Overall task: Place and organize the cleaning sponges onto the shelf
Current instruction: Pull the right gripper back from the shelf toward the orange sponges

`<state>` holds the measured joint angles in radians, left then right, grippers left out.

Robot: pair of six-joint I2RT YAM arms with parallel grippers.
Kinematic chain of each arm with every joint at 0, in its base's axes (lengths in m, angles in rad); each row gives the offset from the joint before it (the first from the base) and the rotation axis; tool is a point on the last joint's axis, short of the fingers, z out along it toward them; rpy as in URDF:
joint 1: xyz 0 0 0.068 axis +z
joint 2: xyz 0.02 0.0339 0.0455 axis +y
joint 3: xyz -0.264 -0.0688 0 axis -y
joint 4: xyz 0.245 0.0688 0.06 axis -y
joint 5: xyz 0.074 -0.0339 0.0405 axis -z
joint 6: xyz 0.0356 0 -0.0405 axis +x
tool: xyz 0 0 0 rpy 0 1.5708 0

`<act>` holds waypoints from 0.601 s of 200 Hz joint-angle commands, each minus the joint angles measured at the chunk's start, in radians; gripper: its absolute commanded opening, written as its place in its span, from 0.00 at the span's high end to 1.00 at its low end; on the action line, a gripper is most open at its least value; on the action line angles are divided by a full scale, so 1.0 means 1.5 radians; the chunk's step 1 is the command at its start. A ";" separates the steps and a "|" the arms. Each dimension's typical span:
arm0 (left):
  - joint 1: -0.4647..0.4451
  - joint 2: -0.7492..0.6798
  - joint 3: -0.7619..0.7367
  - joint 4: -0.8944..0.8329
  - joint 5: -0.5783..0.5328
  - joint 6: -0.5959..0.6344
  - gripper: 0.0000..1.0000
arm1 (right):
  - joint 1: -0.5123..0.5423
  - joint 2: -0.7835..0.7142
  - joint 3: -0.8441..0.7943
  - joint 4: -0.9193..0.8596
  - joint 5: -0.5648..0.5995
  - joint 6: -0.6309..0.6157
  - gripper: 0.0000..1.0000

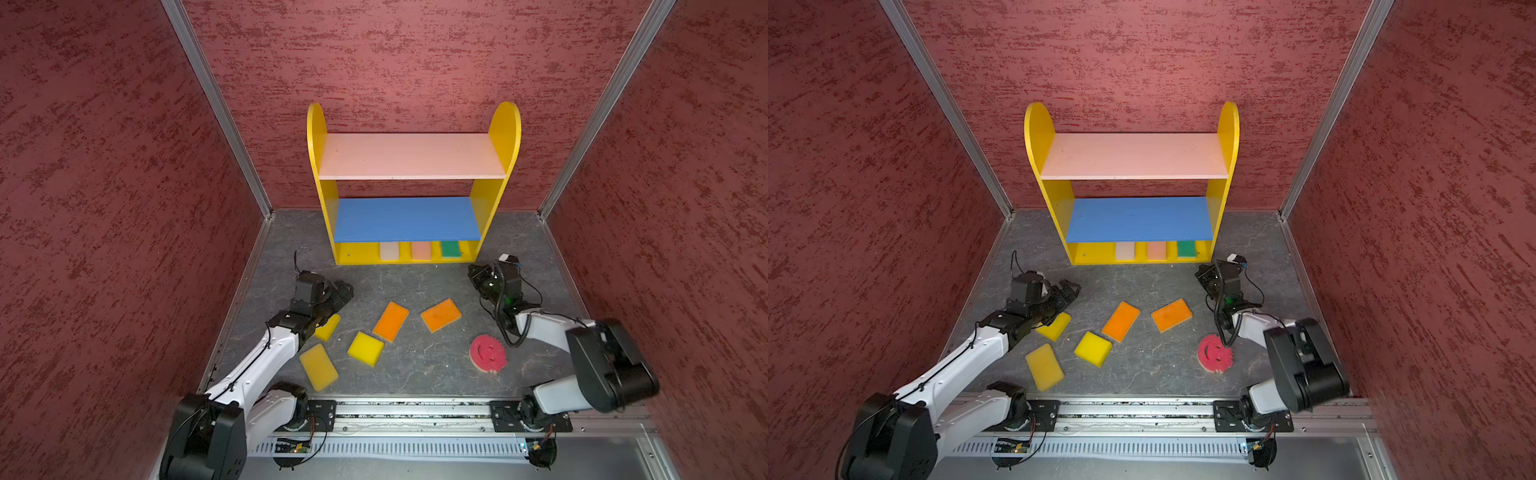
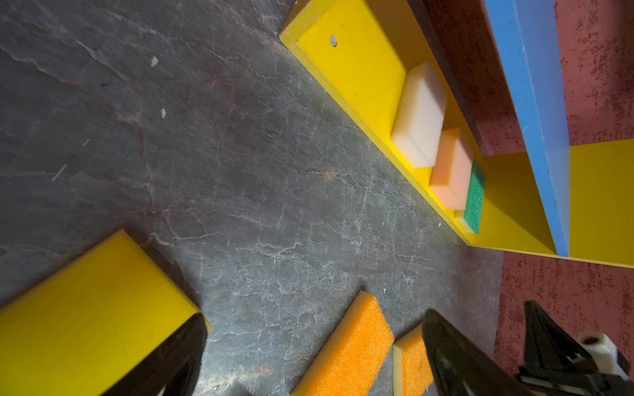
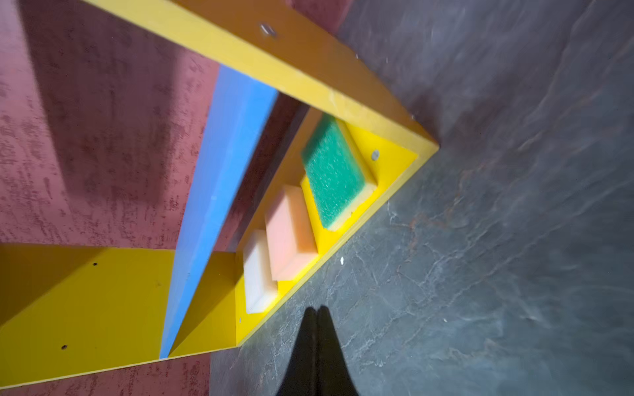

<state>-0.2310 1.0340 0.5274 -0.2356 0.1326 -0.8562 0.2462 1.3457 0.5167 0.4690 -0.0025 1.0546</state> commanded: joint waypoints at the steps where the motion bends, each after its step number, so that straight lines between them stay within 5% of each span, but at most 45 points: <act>1: -0.001 -0.011 0.008 -0.020 -0.002 0.018 0.02 | -0.003 -0.103 0.018 -0.269 0.072 -0.125 0.94; 27: -0.011 -0.008 0.018 -0.030 -0.003 0.030 0.03 | -0.001 -0.172 0.044 -0.412 0.066 -0.182 0.73; 64: -0.068 0.020 0.040 -0.027 -0.021 0.041 0.03 | 0.028 -0.188 0.061 -0.499 -0.026 -0.190 0.67; 120: -0.155 0.079 0.046 0.009 -0.039 0.019 0.05 | 0.182 -0.161 0.028 -0.504 -0.094 -0.109 0.54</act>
<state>-0.4309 1.1351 0.5896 -0.2577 0.1024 -0.8192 0.4515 1.0966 0.5812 -0.2382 -0.0734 0.8249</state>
